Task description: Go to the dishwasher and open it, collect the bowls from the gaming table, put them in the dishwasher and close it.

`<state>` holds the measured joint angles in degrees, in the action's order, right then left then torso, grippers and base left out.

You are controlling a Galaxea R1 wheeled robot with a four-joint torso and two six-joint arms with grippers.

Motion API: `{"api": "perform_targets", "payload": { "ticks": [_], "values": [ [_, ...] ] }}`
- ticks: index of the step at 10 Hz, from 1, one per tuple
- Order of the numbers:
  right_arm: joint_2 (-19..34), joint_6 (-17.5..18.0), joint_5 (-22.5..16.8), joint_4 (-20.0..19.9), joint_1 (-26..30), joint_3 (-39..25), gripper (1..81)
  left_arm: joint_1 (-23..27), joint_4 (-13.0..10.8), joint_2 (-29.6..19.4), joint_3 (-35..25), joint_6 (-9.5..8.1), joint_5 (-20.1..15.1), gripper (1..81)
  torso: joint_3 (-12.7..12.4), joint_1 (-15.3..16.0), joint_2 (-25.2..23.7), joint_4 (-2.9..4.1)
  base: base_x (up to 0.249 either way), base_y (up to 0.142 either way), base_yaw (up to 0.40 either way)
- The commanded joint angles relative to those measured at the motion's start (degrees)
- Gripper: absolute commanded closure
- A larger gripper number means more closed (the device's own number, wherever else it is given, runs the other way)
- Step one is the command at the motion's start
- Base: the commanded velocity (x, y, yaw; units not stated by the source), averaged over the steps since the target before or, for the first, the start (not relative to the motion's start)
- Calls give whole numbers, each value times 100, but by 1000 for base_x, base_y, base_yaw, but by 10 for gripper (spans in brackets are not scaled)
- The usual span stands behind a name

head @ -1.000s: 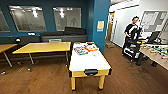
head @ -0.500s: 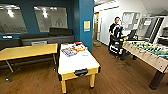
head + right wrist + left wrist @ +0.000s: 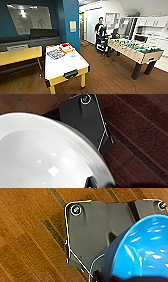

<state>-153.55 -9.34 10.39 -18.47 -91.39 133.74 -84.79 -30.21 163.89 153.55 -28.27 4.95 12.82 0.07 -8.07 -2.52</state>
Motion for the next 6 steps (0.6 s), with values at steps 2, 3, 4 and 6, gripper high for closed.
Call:
{"api": "perform_targets", "payload": {
  "ticks": [2,3,4,6],
  "values": [
    [50,2,-388,80,195,81,811,256,-64,127,448,67,-249,811,0,0,0,0,0,0,-396],
    [-20,2,-388,80,195,81,811,256,-64,136,448,67,-240,811,0,0,0,0,0,0,-397],
    [-55,-7,-388,89,195,72,811,256,-64,153,439,68,-240,811,0,0,0,0,0,0,-397],
    [-82,-7,-388,89,195,98,811,256,-64,153,448,76,-240,811,0,0,0,0,0,0,-397]
  ]
}}
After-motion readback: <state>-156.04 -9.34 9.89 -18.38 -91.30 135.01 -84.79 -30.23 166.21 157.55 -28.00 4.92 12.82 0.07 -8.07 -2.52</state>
